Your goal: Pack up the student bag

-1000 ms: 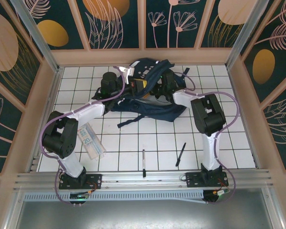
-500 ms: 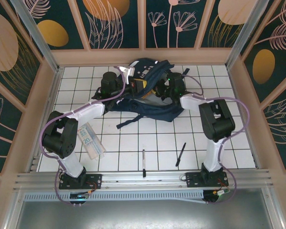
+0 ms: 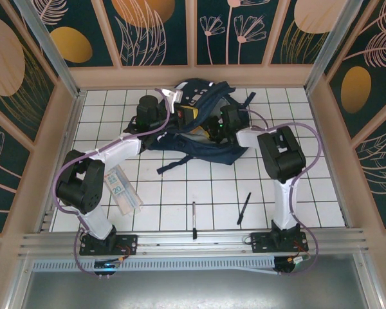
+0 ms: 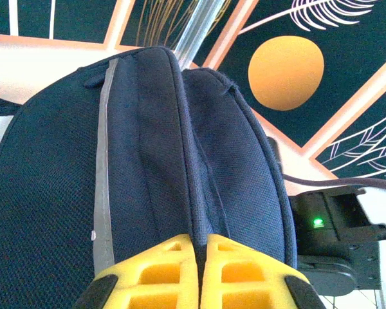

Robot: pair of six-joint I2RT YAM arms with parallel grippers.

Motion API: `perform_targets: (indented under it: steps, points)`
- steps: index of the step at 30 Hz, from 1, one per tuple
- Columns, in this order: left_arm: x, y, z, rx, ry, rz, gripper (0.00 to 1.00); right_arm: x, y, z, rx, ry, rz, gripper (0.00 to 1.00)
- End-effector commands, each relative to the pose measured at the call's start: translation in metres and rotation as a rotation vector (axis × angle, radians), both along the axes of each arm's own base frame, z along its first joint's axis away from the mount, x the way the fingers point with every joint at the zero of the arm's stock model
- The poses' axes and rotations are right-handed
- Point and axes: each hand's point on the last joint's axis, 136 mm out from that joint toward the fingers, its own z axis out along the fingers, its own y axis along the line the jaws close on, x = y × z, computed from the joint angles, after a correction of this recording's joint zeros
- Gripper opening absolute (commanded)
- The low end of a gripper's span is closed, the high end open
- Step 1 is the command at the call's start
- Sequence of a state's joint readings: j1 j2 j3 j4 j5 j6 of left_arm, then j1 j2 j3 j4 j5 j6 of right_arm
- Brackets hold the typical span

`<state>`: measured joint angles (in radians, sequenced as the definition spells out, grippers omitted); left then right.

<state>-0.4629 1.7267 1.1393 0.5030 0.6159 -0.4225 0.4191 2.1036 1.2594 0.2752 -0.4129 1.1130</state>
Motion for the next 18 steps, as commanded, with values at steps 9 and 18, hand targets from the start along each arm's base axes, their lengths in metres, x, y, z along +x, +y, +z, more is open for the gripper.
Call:
perform_targets:
  steps: [9,18]
  points:
    - [-0.016,-0.004,0.059,-0.059,-0.177,-0.061,0.00,0.047,0.057,0.036,0.314,-0.204,0.001,0.07]
    - [-0.016,-0.004,0.051,-0.023,-0.177,-0.071,0.00,0.047,0.080,0.054,0.422,-0.269,0.056,0.01]
